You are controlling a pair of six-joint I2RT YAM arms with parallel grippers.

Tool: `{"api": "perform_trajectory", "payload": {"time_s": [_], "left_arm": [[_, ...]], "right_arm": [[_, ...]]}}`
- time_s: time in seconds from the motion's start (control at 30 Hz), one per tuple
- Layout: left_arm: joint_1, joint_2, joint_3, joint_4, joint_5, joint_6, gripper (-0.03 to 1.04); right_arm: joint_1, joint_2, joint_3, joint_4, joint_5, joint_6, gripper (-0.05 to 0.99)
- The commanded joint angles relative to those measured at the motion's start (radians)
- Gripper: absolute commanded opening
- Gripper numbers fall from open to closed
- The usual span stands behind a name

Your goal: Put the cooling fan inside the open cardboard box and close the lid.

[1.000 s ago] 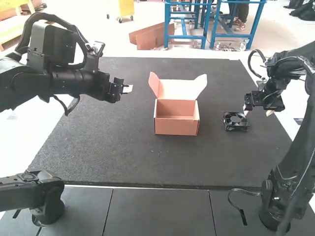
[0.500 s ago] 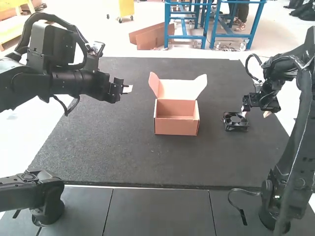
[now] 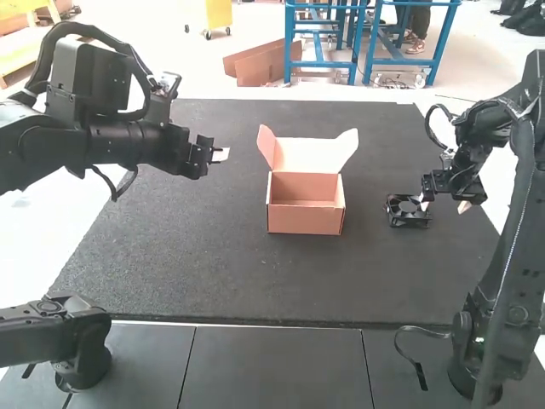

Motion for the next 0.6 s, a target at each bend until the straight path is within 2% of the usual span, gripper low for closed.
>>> {"api": "perform_trajectory", "payload": {"time_s": [0.0, 0.43, 0.57], "left_arm": [[-0.003, -0.001, 0.010, 0.005, -0.003, -0.004, 0.97], [-0.001, -0.001, 0.010, 0.008, -0.003, -0.004, 0.97], [-0.001, -0.001, 0.012, 0.008, -0.003, -0.004, 0.97]], "right_arm": [[-0.016, 0.012, 0.025, -0.002, 0.011, -0.002, 0.87], [-0.016, 0.038, 0.028, -0.028, 0.014, -0.004, 0.87], [-0.016, 0.053, 0.029, -0.057, 0.011, -0.004, 0.71]]}}
